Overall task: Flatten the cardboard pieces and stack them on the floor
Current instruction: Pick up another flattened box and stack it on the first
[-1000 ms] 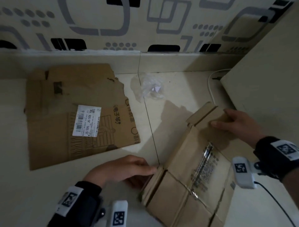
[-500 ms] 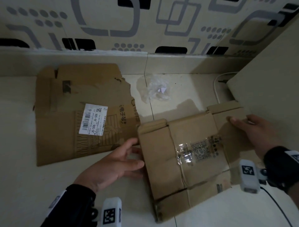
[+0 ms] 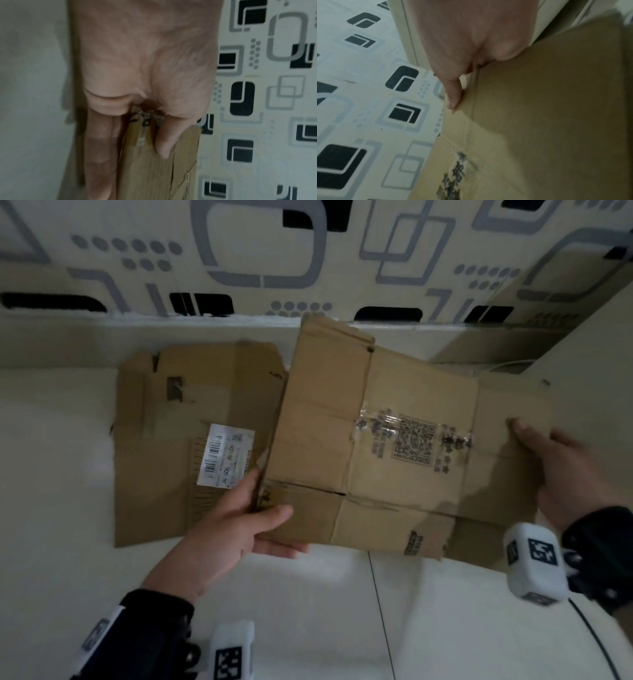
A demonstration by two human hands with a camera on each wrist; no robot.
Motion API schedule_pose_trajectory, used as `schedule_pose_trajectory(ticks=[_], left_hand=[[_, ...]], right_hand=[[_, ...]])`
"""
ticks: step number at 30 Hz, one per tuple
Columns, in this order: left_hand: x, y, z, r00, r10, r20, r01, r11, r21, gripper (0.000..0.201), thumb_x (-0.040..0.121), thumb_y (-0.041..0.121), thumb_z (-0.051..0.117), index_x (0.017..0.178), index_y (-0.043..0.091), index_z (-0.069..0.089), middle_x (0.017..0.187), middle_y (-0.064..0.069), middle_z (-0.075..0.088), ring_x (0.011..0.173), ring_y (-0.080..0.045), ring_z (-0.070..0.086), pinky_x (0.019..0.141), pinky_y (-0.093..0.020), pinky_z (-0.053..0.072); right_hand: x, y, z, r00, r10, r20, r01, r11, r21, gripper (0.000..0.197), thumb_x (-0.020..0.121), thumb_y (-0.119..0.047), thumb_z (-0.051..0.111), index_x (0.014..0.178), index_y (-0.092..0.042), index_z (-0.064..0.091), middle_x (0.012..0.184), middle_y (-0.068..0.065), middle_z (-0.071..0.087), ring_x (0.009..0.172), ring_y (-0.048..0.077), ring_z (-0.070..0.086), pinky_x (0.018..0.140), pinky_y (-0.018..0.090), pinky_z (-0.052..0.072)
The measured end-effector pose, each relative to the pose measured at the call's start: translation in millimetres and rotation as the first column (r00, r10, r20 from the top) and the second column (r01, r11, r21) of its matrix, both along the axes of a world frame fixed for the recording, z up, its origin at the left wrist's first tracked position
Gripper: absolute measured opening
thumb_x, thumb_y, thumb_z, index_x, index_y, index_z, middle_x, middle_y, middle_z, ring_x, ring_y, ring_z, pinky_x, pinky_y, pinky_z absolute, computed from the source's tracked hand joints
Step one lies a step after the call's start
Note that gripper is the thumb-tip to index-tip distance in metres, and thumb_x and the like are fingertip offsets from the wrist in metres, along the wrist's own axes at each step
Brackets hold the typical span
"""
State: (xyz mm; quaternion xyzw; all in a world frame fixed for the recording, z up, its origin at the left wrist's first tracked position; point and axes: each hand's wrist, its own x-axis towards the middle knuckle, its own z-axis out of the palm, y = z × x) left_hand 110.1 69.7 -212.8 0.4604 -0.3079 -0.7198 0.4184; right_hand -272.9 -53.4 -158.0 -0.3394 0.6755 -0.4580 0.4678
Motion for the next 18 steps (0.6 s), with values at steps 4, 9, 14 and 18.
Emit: schedule_pose_trajectory(ticks=[4, 9, 14, 18], left_hand=[[54, 8, 10, 0.979, 0.205, -0.016, -0.206, 0.977, -0.056, 0.059, 0.075, 0.021, 0.085, 0.130, 0.017, 0.062, 0.118, -0.029, 0.073, 0.085, -0.055, 0.074, 0.067, -0.046, 0.065], [94, 22, 10, 0.920, 0.393, -0.017, -0.393, 0.919, -0.016, 0.049, 0.087, 0.007, 0.055, 0.136, 0.013, 0.059, 0.123, -0.018, 0.074, 0.085, -0.055, 0.074, 0.066, -0.046, 0.065], [122, 39, 6, 0.847, 0.531, 0.038, -0.531, 0.847, 0.010, 0.038, 0.088, 0.010, 0.056, 0.125, 0.013, 0.064, 0.115, -0.017, 0.077, 0.079, -0.052, 0.075, 0.062, -0.042, 0.065], [136, 41, -6, 0.739, 0.668, 0.085, -0.673, 0.735, 0.083, 0.023, 0.099, 0.007, 0.057, 0.120, 0.009, 0.066, 0.113, -0.017, 0.077, 0.077, -0.041, 0.078, 0.063, -0.036, 0.064]], right_hand=[[51, -5, 9, 0.955, 0.217, 0.202, -0.213, 0.976, -0.039, 0.023, 0.091, -0.018, 0.065, 0.112, -0.018, 0.070, 0.106, -0.001, 0.079, 0.093, 0.011, 0.076, 0.075, 0.028, 0.061], [113, 6, -5, 0.843, 0.522, 0.128, -0.527, 0.850, 0.006, 0.049, 0.075, -0.015, 0.071, 0.123, -0.016, 0.065, 0.115, 0.003, 0.076, 0.102, 0.017, 0.073, 0.079, 0.029, 0.059], [167, 10, -35, 0.841, 0.529, 0.116, -0.532, 0.847, -0.005, 0.050, 0.084, -0.009, 0.072, 0.131, -0.022, 0.060, 0.124, 0.001, 0.072, 0.115, 0.021, 0.068, 0.094, 0.041, 0.053], [200, 9, -56, 0.852, 0.516, 0.087, -0.518, 0.855, -0.002, 0.049, 0.086, -0.016, 0.074, 0.132, -0.020, 0.059, 0.126, 0.001, 0.071, 0.115, 0.021, 0.068, 0.094, 0.043, 0.056]])
